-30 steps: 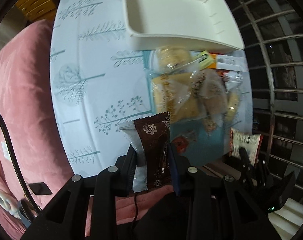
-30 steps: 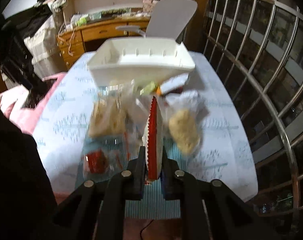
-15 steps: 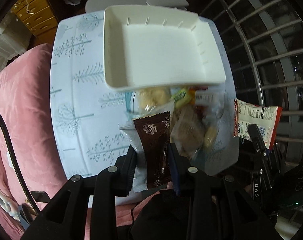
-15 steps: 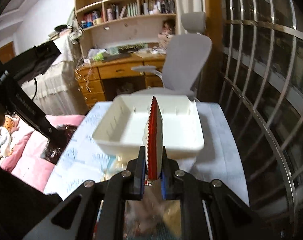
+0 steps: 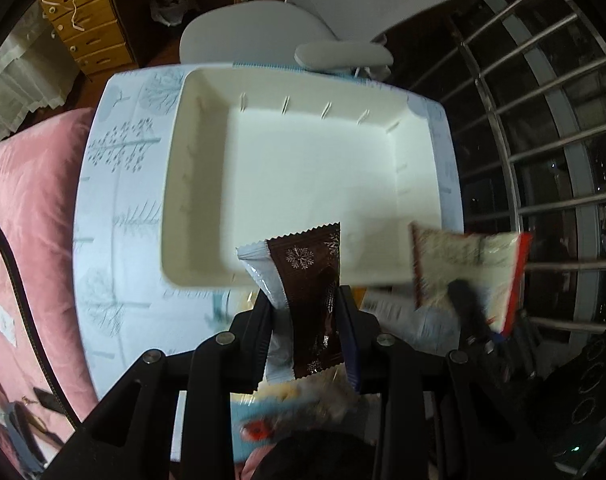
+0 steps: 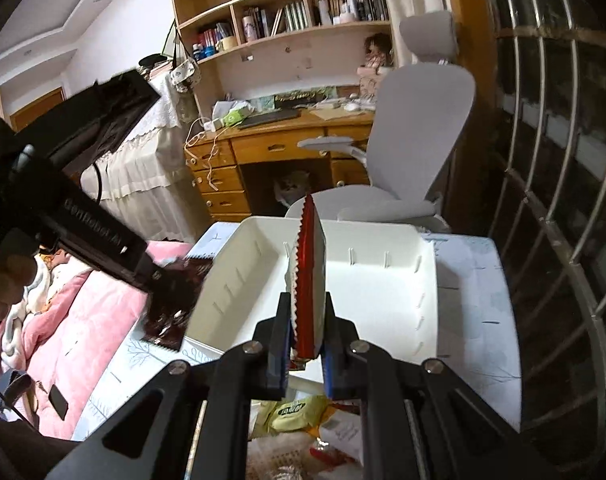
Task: Organize snacks
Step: 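Carry both packets into the white tray and open both tools to release them, then move the left tool to the red round candy while the right tool moves to the nut bag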
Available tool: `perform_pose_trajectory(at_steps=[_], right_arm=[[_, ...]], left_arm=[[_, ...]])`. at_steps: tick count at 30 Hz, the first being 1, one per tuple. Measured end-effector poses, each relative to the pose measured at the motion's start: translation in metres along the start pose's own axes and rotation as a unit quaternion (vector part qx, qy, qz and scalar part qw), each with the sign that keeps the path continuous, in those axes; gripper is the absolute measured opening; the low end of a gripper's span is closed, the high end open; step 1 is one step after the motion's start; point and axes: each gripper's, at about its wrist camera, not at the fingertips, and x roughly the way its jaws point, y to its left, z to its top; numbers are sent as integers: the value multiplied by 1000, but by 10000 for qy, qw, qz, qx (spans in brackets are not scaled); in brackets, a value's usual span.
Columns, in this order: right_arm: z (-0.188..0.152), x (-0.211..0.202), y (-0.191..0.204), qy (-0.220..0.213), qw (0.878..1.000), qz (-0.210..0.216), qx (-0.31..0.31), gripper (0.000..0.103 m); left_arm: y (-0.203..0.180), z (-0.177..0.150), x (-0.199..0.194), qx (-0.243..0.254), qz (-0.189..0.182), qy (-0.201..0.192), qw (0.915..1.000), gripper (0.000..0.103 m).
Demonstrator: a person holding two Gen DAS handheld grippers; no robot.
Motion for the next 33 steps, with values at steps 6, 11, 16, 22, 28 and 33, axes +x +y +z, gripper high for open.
perform_pose_trajectory(at_steps=[6, 11, 16, 22, 28, 33], right_arm=[[-5, 29, -18, 259, 9992, 98, 283, 12], [-13, 46, -32, 401, 9977, -160, 532, 13], [-19, 53, -50, 656, 9925, -237, 1007, 58], [-22, 50, -62, 755, 9871, -420, 1349, 59], [-29, 44, -62, 1003, 9807, -429, 1624, 59], [-37, 28, -53, 1034, 9760, -327, 1889, 59]], left_arm=[[-12, 23, 25, 233, -7, -485, 9986, 29], [-9, 26, 49, 216, -222, -677, 9972, 33], [-6, 23, 55, 152, -108, -757, 9970, 58], [6, 12, 46, -112, 12, -869, 9962, 58], [15, -5, 27, -130, 29, -1063, 9942, 58], [23, -26, 13, -170, -28, -1140, 9933, 58]])
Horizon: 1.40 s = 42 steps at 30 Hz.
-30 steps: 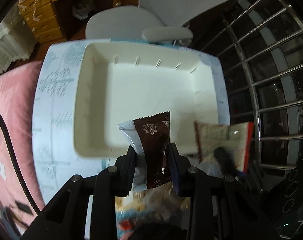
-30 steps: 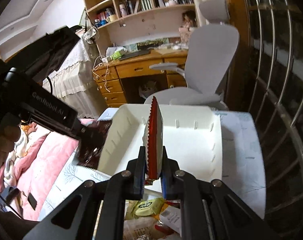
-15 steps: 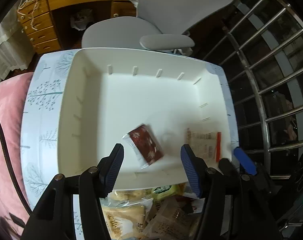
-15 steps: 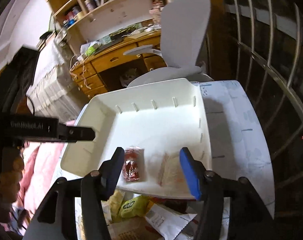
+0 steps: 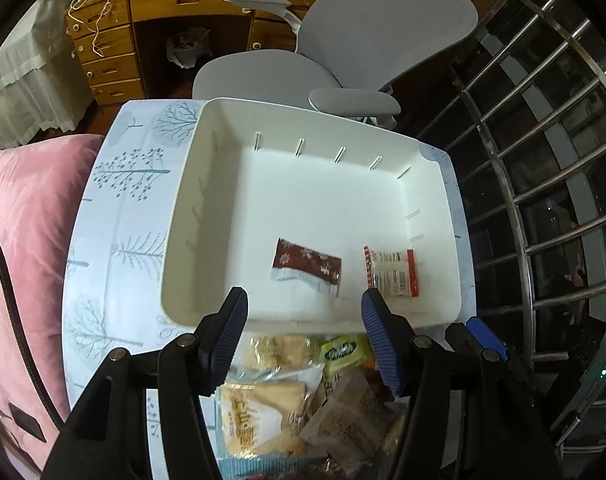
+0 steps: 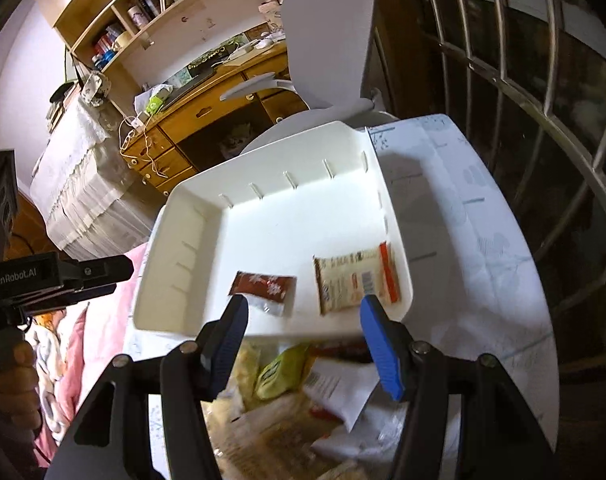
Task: Organize snacks
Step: 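Move the left tool to the red round candy while the right tool moves to the nut bag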
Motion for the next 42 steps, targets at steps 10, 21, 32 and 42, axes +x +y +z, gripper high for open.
perform_pose_trajectory(at_steps=[10, 21, 32, 42], right_arm=[[-39, -35, 27, 12, 9999, -131, 35, 59], [-95, -77, 48, -72, 9976, -451, 520, 59], [-169, -101, 47, 141, 9866, -804, 1409, 73], [-220, -99, 30, 441, 9708, -609, 2276, 85]], left_arm=[[18, -44, -45, 243, -272, -218, 9991, 58], [50, -104, -89, 752, -462, -284, 9957, 58], [67, -169, -94, 1391, -469, -16, 9892, 58], [67, -213, -79, 2069, -211, 301, 9777, 66]])
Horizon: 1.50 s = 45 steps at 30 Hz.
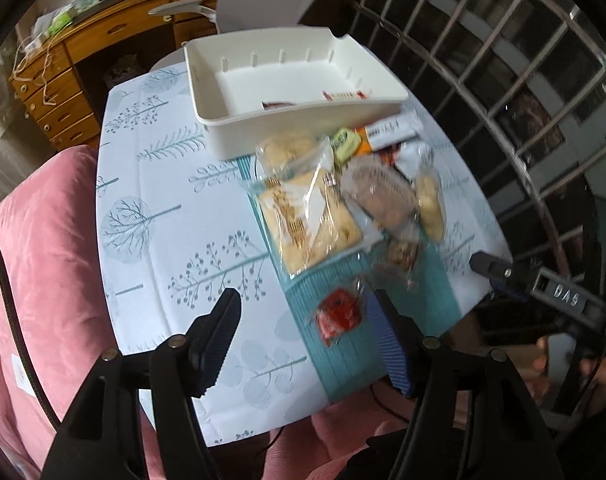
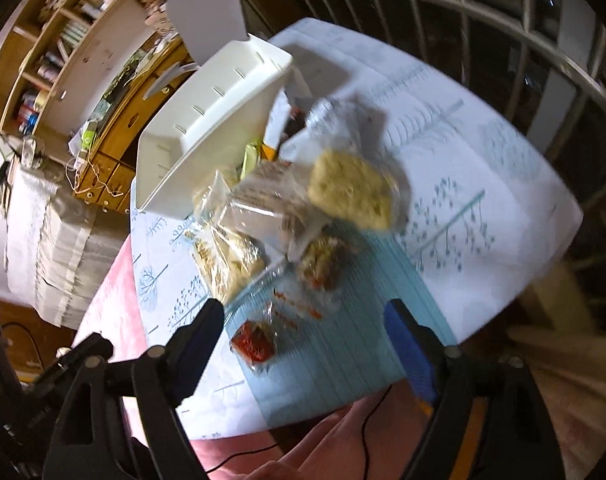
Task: Organize snacks
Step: 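Move the left tool to the red round candy while the right tool moves to the nut bag, then close the left tool on the red round candy while the right tool grasps the nut bag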
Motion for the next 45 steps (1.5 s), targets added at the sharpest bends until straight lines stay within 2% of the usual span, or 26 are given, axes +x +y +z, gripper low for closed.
perform_pose_trajectory(at_steps=[9, 14, 20, 31, 34, 45], right_arm=[[-10, 34, -26, 567, 9946, 318, 805, 87], [-5, 54, -34, 797, 9886, 373, 1220, 87], [5, 79, -37, 1152, 9805, 275, 1567, 87], [35, 111, -33, 1546, 9759, -92, 1538, 87], [39, 121, -28, 1704, 9744, -270, 1440, 83], [57, 143, -11, 1937, 9747, -555, 973, 76]], left_arm=[[-20, -14, 42, 523, 159, 667, 9963, 71], [-38, -16, 71, 986, 225, 1060, 9892, 71], [-51, -7, 102, 1185, 169, 1473, 9818, 71], [-50, 6, 158, 710, 22, 2353, 9693, 71], [-51, 5, 169, 582, -1, 2558, 9650, 71], [-62, 12, 202, 492, 142, 2852, 9571, 71]])
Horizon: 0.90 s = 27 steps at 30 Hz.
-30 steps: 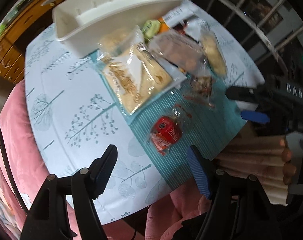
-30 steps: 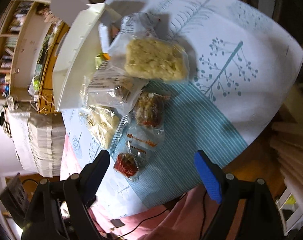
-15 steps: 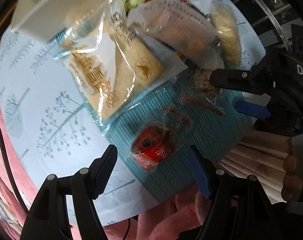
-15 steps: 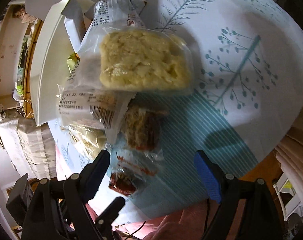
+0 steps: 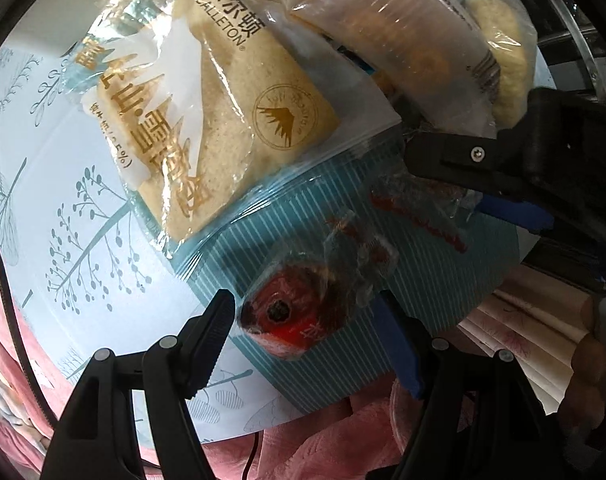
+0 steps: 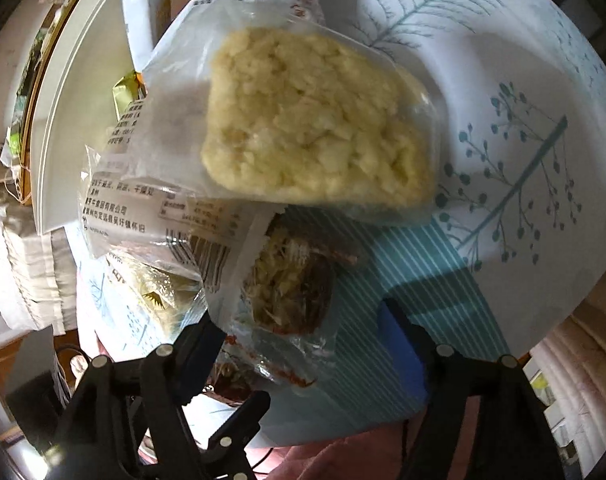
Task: Organize snacks
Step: 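Close the left tool on the red round candy while the right tool grasps the nut bag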
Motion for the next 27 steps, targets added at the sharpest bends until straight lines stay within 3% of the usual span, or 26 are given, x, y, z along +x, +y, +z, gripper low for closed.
perform_pose_trajectory(at_steps=[14, 17, 19, 21, 23, 24, 27], right_arm=[[12, 17, 50, 258, 9965, -652, -464, 73], [11, 21, 57, 260, 9955, -779, -473, 68], [11, 21, 60, 263, 9940, -938, -494, 56], [9, 19, 60, 251, 9927, -1070, -507, 52], [8, 19, 60, 238, 9931, -1048, -472, 48], [8, 17, 59, 189, 9943, -943, -459, 36], [10, 15, 56, 157, 9960, -782, -410, 35]], left_arm=[[-7, 31, 11, -112, -3, 158, 9998, 47], [-5, 33, 11, -138, -16, 150, 9998, 43], [-3, 33, 9, -165, -60, 137, 9998, 39], [1, 33, 11, -200, -135, 122, 9996, 38], [1, 33, 10, -200, -175, 97, 9996, 36], [2, 32, 9, -204, -188, 82, 9996, 36], [5, 29, 7, -224, -221, 16, 9995, 34]])
